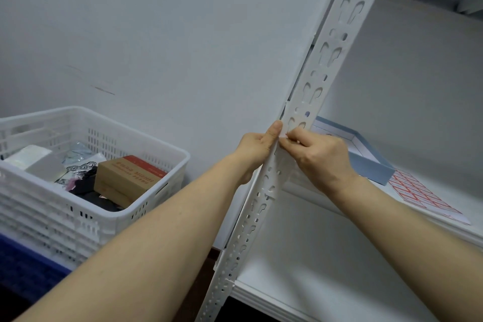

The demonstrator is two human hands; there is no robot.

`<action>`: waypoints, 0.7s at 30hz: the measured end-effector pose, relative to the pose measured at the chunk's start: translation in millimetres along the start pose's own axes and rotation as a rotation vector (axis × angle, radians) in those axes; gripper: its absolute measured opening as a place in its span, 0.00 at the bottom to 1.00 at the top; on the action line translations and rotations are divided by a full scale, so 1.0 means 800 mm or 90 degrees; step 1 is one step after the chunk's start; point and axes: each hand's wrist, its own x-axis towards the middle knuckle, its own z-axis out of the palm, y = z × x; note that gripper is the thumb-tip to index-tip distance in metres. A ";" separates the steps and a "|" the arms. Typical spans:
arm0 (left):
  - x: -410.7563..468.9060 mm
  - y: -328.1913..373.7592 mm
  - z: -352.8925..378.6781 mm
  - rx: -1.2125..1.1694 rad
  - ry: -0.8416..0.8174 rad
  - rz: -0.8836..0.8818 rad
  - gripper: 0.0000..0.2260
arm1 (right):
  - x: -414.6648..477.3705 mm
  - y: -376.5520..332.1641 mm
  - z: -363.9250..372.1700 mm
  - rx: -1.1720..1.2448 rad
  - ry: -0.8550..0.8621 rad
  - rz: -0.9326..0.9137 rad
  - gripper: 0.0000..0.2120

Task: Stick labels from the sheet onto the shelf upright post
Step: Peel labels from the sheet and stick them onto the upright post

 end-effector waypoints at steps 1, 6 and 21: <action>0.001 -0.001 -0.001 0.005 0.003 0.001 0.28 | 0.000 0.000 0.001 -0.003 0.005 0.001 0.07; -0.001 0.001 -0.001 0.013 0.000 -0.008 0.31 | -0.002 0.001 0.005 -0.008 0.014 -0.017 0.05; 0.003 0.000 0.002 0.019 -0.002 -0.009 0.38 | -0.009 0.010 0.007 0.169 -0.037 0.083 0.02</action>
